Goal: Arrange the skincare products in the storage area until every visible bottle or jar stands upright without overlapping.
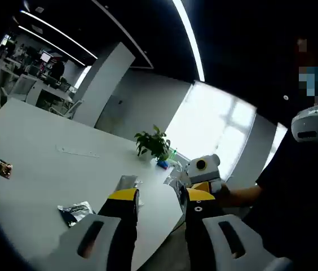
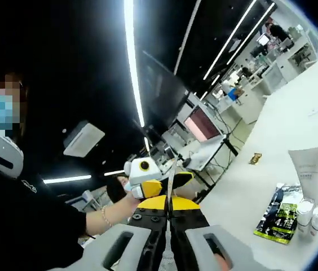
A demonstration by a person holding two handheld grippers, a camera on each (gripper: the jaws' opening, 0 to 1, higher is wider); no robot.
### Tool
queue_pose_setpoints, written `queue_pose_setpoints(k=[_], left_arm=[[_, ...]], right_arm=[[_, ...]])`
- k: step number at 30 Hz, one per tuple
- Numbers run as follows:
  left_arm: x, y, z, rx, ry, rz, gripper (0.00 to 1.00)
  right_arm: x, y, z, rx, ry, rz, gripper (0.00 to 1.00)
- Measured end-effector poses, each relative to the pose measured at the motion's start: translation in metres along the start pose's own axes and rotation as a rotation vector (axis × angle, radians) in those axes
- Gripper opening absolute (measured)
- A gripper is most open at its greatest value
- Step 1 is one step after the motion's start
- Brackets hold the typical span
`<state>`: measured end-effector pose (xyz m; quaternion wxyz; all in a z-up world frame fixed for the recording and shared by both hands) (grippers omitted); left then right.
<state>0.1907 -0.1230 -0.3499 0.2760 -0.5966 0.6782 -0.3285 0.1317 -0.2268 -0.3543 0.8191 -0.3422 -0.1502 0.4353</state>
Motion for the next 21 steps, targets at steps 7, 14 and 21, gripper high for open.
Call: queue_pose_setpoints(k=[7,14,21], left_arm=[[0.018,0.006,0.002,-0.117,-0.024,-0.127,0.13],[0.013,0.006,0.009,-0.071,-0.146,-0.127,0.0],[0.004,0.002,0.016,0.125,-0.305,-0.068,0.01]], right_arm=[[0.003,0.003,-0.004,0.048,-0.024,-0.001,0.0],[0.008,0.007,-0.013,0.08,0.0,0.04,0.0],[0.025,0.012,-0.022,0.161,0.041,0.015,0.0]])
Point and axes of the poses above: the point that each gripper's makers call its tool centre point, and the gripper's own axes: x roughly forward along the fingers, z roughly to its left, y roughly out of its underside, the point moved 4 cm from there along -x, roughly backward along the fingers, and after that the axes turned 11 degrees about z, right-handed, at the moved point
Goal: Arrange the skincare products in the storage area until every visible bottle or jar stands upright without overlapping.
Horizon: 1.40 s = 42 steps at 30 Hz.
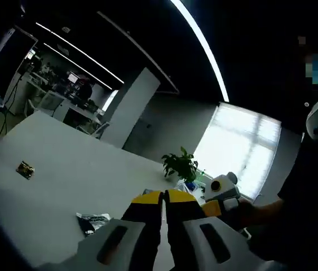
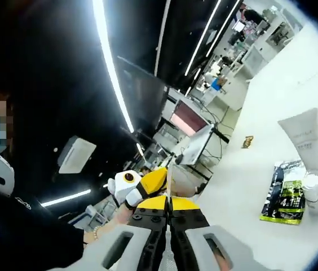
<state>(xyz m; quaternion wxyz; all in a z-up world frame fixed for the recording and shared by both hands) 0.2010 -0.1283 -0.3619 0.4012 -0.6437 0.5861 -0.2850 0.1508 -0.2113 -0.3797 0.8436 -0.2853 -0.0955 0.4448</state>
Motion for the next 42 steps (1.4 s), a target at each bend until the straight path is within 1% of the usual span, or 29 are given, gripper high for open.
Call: queue_pose_setpoints(k=[1,2,3,4,5,6,9,12,13,15,16,17,18,20,21,22,23,24,25,27,28,29,31,32,34,36,38,40,42], left_arm=[[-0.002,0.001,0.004,-0.007,-0.015,-0.001,0.0],[-0.007,0.006,0.011,-0.048,-0.034,0.025,0.0],[-0.008,0.007,0.006,-0.081,0.021,0.022,0.03],[-0.011,0.01,0.008,-0.127,0.039,0.038,0.07],[-0.012,0.012,0.007,-0.135,0.051,0.038,0.09],[-0.014,0.013,0.007,-0.128,0.067,0.043,0.09],[-0.014,0.019,0.004,-0.151,0.109,0.078,0.1],[-0.012,0.021,0.007,-0.179,0.142,0.094,0.08],[-0.011,0.022,0.009,-0.187,0.145,0.098,0.06],[-0.011,0.024,0.017,-0.186,0.119,0.105,0.0],[-0.012,0.023,0.02,-0.187,0.12,0.103,0.0],[-0.012,0.022,0.025,-0.209,0.103,0.1,0.0],[-0.012,0.022,0.027,-0.223,0.108,0.103,0.0],[-0.011,0.026,0.032,-0.216,0.094,0.134,0.0],[-0.011,0.029,0.036,-0.22,0.082,0.151,0.0],[-0.011,0.031,0.038,-0.229,0.082,0.16,0.0],[-0.011,0.035,0.043,-0.263,0.069,0.178,0.0],[-0.012,0.037,0.047,-0.263,0.066,0.186,0.0],[-0.013,0.04,0.052,-0.261,0.06,0.186,0.0],[-0.016,0.044,0.059,-0.275,0.049,0.197,0.0],[-0.018,0.049,0.067,-0.279,0.029,0.208,0.0],[-0.02,0.054,0.073,-0.28,0.007,0.227,0.0],[-0.022,0.065,0.084,-0.286,-0.022,0.275,0.0],[-0.023,0.073,0.093,-0.285,-0.051,0.302,0.0],[-0.023,0.088,0.107,-0.289,-0.07,0.348,0.0],[-0.022,0.1,0.12,-0.307,-0.099,0.371,0.0],[-0.02,0.106,0.13,-0.323,-0.113,0.377,0.0],[-0.018,0.114,0.141,-0.341,-0.128,0.385,0.0],[-0.016,0.119,0.152,-0.352,-0.15,0.391,0.0]], right_arm=[[0.003,-0.001,0.001,0.013,-0.017,-0.021,0.0],[0.004,-0.004,0.0,0.039,-0.022,-0.045,0.0],[0.006,-0.005,-0.001,0.051,-0.022,-0.054,0.0],[0.007,-0.006,-0.003,0.053,-0.026,-0.067,0.0],[0.009,-0.01,-0.002,0.077,-0.059,-0.1,0.0],[0.01,-0.011,-0.002,0.104,-0.071,-0.109,0.0],[0.02,-0.008,-0.01,0.073,-0.027,-0.09,0.0],[0.029,-0.004,-0.014,0.098,-0.029,-0.094,0.0],[0.032,-0.003,-0.015,0.109,-0.029,-0.103,0.0],[0.034,-0.003,-0.016,0.121,-0.024,-0.121,0.0],[0.035,-0.003,-0.018,0.114,0.001,-0.121,0.0],[0.036,-0.002,-0.019,0.108,0.006,-0.117,0.0],[0.037,-0.001,-0.021,0.105,0.021,-0.118,0.0],[0.039,0.002,-0.026,0.106,0.061,-0.124,0.0],[0.04,0.003,-0.029,0.089,0.077,-0.126,0.0],[0.04,0.005,-0.031,0.074,0.093,-0.125,0.0],[0.042,0.008,-0.029,0.06,0.085,-0.117,0.0],[0.042,0.011,-0.036,0.046,0.132,-0.104,0.02],[0.041,0.014,-0.039,0.025,0.151,-0.087,0.05],[0.039,0.022,-0.047,0.0,0.197,-0.04,0.19],[0.037,0.024,-0.05,-0.013,0.222,-0.032,0.24],[0.033,0.026,-0.054,-0.046,0.258,-0.027,0.3],[0.024,0.03,-0.056,-0.081,0.298,-0.005,0.35],[0.021,0.031,-0.056,-0.099,0.31,0.001,0.38],[0.011,0.033,-0.055,-0.152,0.358,0.018,0.44],[0.0,0.036,-0.058,-0.211,0.406,0.058,0.52],[-0.01,0.038,-0.06,-0.273,0.458,0.094,0.61],[-0.021,0.042,-0.061,-0.319,0.506,0.135,0.66],[-0.029,0.043,-0.061,-0.334,0.51,0.142,0.69]])
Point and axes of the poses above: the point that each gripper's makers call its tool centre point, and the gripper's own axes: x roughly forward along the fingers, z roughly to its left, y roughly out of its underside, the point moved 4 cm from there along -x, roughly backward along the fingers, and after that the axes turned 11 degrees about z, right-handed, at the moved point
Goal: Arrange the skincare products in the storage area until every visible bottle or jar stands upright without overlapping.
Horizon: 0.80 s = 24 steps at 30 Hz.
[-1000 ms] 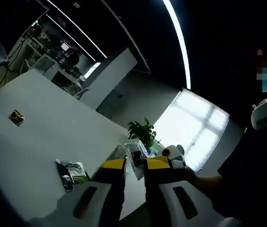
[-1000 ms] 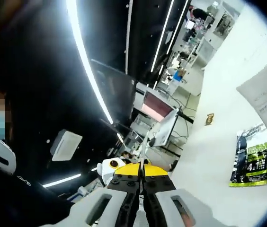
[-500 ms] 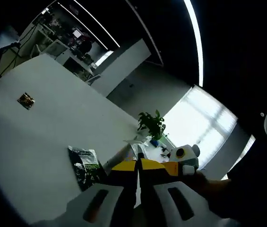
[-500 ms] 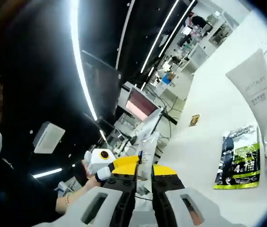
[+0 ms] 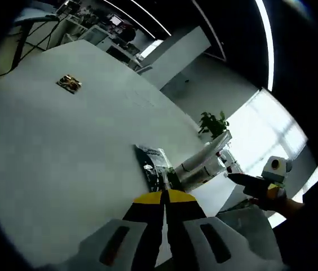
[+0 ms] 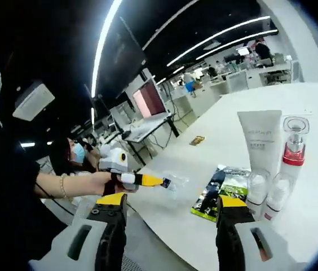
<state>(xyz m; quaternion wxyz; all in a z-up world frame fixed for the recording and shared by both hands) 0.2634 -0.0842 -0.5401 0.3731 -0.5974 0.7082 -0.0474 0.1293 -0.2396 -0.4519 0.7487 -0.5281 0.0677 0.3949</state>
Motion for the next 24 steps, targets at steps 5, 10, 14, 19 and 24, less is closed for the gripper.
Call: queue_pose_setpoints(k=[5,10,14,19,24], left_arm=[[0.008,-0.001,0.019,0.002,-0.019,0.03,0.0],[0.015,-0.003,0.026,-0.007,-0.025,0.051,0.0],[0.02,0.001,0.029,-0.011,-0.045,0.075,0.0],[0.026,0.007,0.042,-0.022,-0.089,0.105,0.0],[0.026,0.008,0.048,0.019,-0.143,0.147,0.0]], right_arm=[[-0.019,0.008,-0.01,-0.024,0.057,0.012,0.76],[-0.038,0.016,-0.027,0.002,0.119,0.017,0.81],[-0.051,0.021,-0.041,0.017,0.182,0.023,0.83],[-0.068,0.025,-0.062,0.053,0.244,0.002,0.82],[-0.072,0.034,-0.075,0.056,0.286,0.018,0.82]])
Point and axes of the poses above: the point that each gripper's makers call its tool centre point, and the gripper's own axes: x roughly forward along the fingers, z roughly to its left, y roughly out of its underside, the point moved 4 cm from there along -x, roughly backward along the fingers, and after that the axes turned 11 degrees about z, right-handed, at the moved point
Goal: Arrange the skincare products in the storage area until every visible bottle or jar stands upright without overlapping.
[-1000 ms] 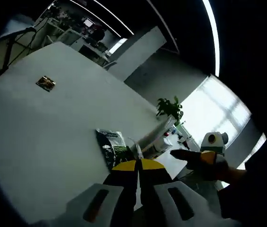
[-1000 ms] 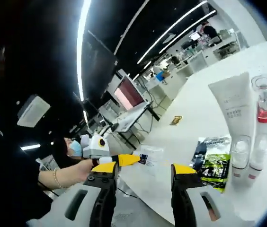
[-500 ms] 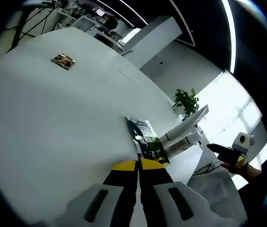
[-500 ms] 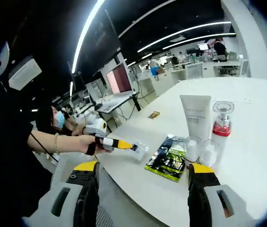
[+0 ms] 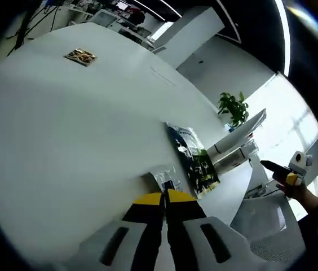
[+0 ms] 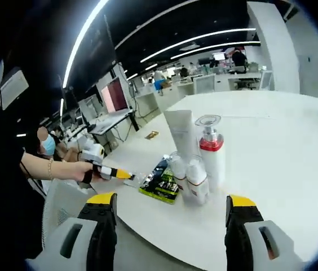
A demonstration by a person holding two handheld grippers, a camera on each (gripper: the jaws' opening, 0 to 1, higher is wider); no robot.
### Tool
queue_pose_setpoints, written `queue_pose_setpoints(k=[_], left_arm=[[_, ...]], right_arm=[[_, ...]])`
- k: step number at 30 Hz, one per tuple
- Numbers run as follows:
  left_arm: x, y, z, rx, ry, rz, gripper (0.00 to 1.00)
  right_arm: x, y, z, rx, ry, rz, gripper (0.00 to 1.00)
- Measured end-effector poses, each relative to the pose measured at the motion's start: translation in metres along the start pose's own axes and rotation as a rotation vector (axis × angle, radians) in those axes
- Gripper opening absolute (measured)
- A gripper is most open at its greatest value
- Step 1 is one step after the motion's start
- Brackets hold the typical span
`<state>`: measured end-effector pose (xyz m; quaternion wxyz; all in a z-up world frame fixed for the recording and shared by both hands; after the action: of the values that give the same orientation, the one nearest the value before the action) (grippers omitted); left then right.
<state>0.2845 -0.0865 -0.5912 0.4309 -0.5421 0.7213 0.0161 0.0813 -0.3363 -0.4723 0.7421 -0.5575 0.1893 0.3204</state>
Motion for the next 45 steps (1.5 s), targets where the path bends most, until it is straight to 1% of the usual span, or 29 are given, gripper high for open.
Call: queue_pose_setpoints(k=[3,5,7,8,11,14,15,20,22,23,25,27,29,30,31,32,33,34,35,36,38,39,41,42,44,45], left_arm=[[0.001,0.0,-0.003,0.014,-0.005,-0.002,0.0],[0.001,-0.003,-0.003,0.049,-0.026,0.003,0.01],[0.001,-0.004,-0.002,0.101,-0.042,0.025,0.01],[0.001,-0.005,-0.005,0.127,-0.051,0.039,0.01],[0.002,-0.009,-0.002,0.21,-0.078,0.075,0.01],[0.003,-0.012,-0.002,0.257,-0.091,0.102,0.02],[0.003,-0.014,-0.001,0.286,-0.099,0.114,0.03],[-0.001,-0.02,0.001,0.408,-0.174,0.15,0.06],[-0.002,-0.018,-0.003,0.426,-0.188,0.155,0.07],[-0.002,-0.017,-0.003,0.448,-0.198,0.157,0.09],[-0.002,-0.015,-0.001,0.469,-0.21,0.163,0.11],[-0.002,-0.017,0.004,0.503,-0.247,0.174,0.15],[-0.005,-0.02,0.007,0.549,-0.307,0.161,0.15],[-0.007,-0.022,0.001,0.577,-0.335,0.126,0.15],[-0.008,-0.026,-0.004,0.597,-0.332,0.089,0.15],[-0.007,-0.031,-0.005,0.615,-0.317,0.049,0.16],[-0.006,-0.033,-0.012,0.63,-0.299,0.02,0.16],[-0.005,-0.034,-0.021,0.658,-0.285,0.003,0.17],[-0.002,-0.035,-0.029,0.706,-0.267,-0.018,0.2],[0.002,-0.037,-0.032,0.748,-0.266,-0.036,0.21],[0.01,-0.032,-0.034,0.736,-0.264,-0.011,0.2],[0.015,-0.031,-0.031,0.755,-0.293,0.011,0.19],[0.023,-0.03,-0.022,0.757,-0.319,0.044,0.16],[0.025,-0.027,-0.025,0.752,-0.331,0.052,0.15],[0.03,-0.025,-0.014,0.752,-0.361,0.071,0.16],[0.031,-0.025,-0.015,0.753,-0.357,0.06,0.17]], right_arm=[[-0.001,0.004,-0.008,0.004,0.023,0.006,0.82],[-0.002,0.001,-0.01,0.011,0.03,-0.011,0.82],[-0.003,0.0,-0.009,0.011,0.034,-0.019,0.82],[-0.003,0.0,-0.01,0.011,0.036,-0.016,0.82],[-0.004,0.001,-0.01,0.018,0.036,-0.018,0.81],[-0.004,0.0,-0.01,0.018,0.036,-0.022,0.81],[-0.004,0.001,-0.01,0.018,0.036,-0.022,0.82],[-0.005,0.001,-0.008,0.021,0.033,-0.026,0.82],[-0.005,0.0,-0.008,0.026,0.034,-0.031,0.82],[-0.006,0.0,-0.008,0.031,0.034,-0.035,0.82],[-0.006,-0.001,-0.008,0.038,0.032,-0.041,0.82],[-0.007,-0.001,-0.009,0.042,0.031,-0.044,0.82],[-0.007,-0.001,-0.009,0.046,0.03,-0.047,0.82],[-0.008,-0.001,-0.009,0.047,0.03,-0.049,0.82],[-0.008,-0.001,-0.009,0.048,0.03,-0.05,0.82],[-0.008,-0.001,-0.009,0.049,0.03,-0.05,0.82],[-0.008,-0.001,-0.008,0.049,0.03,-0.05,0.82],[-0.008,-0.001,-0.008,0.05,0.029,-0.051,0.82],[-0.008,-0.001,-0.008,0.051,0.03,-0.051,0.82],[-0.008,-0.001,-0.008,0.052,0.029,-0.052,0.82],[-0.009,-0.002,-0.008,0.055,0.029,-0.056,0.82],[-0.009,-0.001,-0.009,0.057,0.029,-0.058,0.82],[-0.009,-0.001,-0.01,0.06,0.03,-0.061,0.82],[-0.009,-0.001,-0.01,0.062,0.03,-0.061,0.81],[-0.01,-0.001,-0.01,0.065,0.031,-0.065,0.81],[-0.01,-0.002,-0.01,0.068,0.032,-0.068,0.81]])
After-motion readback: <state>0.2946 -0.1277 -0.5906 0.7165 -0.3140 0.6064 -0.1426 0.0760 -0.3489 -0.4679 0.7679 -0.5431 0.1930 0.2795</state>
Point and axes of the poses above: the point that each gripper's makers call its tool centre point, and the gripper's own axes: x roughly forward along the fingers, z roughly to its left, y roughly out of its underside, the point moved 4 cm from there along -x, roughly backward along the fingers, and after that the axes turned 11 degrees about z, right-handed, at the moved point
